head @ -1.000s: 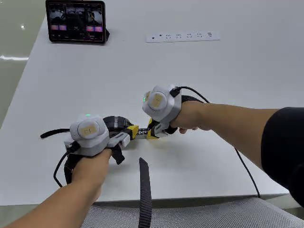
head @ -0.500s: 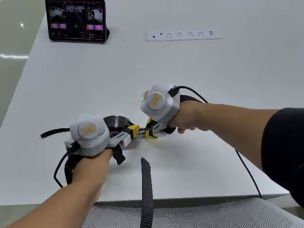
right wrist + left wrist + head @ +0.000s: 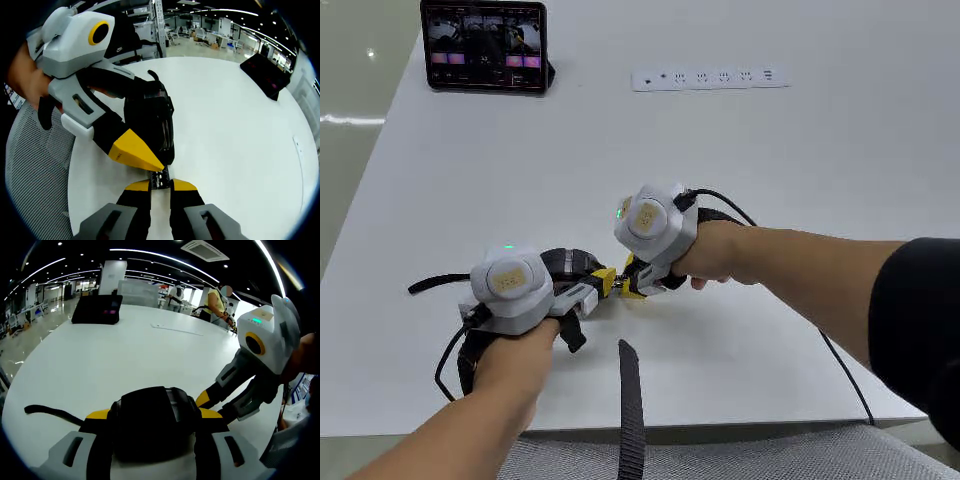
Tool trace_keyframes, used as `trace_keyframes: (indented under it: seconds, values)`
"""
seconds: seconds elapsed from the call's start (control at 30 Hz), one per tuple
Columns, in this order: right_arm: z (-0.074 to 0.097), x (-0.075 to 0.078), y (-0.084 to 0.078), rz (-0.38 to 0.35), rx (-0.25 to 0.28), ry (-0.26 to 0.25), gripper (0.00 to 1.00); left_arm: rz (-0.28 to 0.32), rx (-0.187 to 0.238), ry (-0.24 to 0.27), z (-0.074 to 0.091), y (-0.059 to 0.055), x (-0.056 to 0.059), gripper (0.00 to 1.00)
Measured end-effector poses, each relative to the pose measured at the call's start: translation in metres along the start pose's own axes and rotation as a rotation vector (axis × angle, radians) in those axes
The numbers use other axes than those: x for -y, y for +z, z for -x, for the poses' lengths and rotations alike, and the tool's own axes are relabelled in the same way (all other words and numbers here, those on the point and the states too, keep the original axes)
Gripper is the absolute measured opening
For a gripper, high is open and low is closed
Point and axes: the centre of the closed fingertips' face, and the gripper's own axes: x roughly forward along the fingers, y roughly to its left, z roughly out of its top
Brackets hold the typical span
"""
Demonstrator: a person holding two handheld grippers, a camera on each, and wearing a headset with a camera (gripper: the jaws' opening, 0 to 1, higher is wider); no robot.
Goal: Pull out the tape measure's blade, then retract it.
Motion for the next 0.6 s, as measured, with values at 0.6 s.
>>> trace_keyframes:
  seconds: [0.6]
  values:
    - [-0.0050,-0.0006,0.0094,-0.010,0.032,0.002,0.10,0.005,0.001,0.001,0.0010,0.0004,0.0001,0.62]
